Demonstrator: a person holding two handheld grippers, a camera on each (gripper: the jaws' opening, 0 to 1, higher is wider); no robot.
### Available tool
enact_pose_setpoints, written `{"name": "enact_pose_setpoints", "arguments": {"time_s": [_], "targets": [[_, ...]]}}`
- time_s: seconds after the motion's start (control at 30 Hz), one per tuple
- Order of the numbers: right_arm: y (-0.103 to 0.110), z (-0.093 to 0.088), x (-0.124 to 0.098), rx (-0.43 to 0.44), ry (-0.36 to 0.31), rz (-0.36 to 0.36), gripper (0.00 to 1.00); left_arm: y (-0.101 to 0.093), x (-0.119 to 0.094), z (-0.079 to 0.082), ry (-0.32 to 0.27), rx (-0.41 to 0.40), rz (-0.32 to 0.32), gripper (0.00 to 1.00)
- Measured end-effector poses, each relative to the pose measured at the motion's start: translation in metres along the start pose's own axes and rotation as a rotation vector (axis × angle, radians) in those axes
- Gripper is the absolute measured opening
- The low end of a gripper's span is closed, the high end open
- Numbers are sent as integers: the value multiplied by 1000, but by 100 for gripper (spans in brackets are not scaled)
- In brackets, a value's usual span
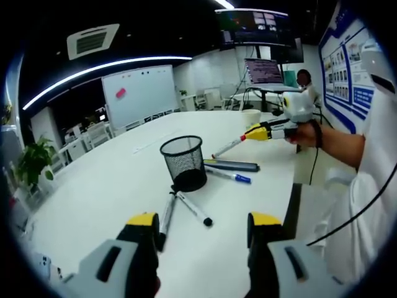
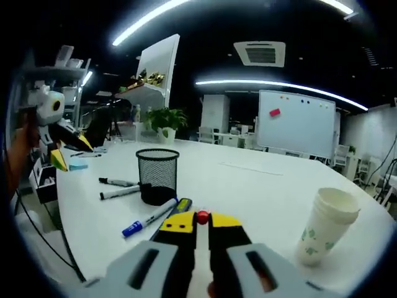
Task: Place the scattered laser pointers and whiteboard markers into the pen holder and stack the scattered paper cups together
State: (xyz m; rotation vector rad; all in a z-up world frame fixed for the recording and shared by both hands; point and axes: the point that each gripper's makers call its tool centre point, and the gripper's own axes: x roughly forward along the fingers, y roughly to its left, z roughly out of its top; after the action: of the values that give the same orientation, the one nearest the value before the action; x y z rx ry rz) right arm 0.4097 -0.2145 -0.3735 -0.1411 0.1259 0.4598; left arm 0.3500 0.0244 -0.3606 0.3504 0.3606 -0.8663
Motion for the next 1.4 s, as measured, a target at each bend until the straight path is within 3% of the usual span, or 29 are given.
{"name": "enact_pose_setpoints", "arguments": {"time_s": [0.63,1.4], "targets": [[-2,23,-5,10,-89,-18,8,-1,0,-3,3,-4,0,58],[-18,39,-10,10,-126,-63,8,-2,1,-4,3,-6,-4,58]]}}
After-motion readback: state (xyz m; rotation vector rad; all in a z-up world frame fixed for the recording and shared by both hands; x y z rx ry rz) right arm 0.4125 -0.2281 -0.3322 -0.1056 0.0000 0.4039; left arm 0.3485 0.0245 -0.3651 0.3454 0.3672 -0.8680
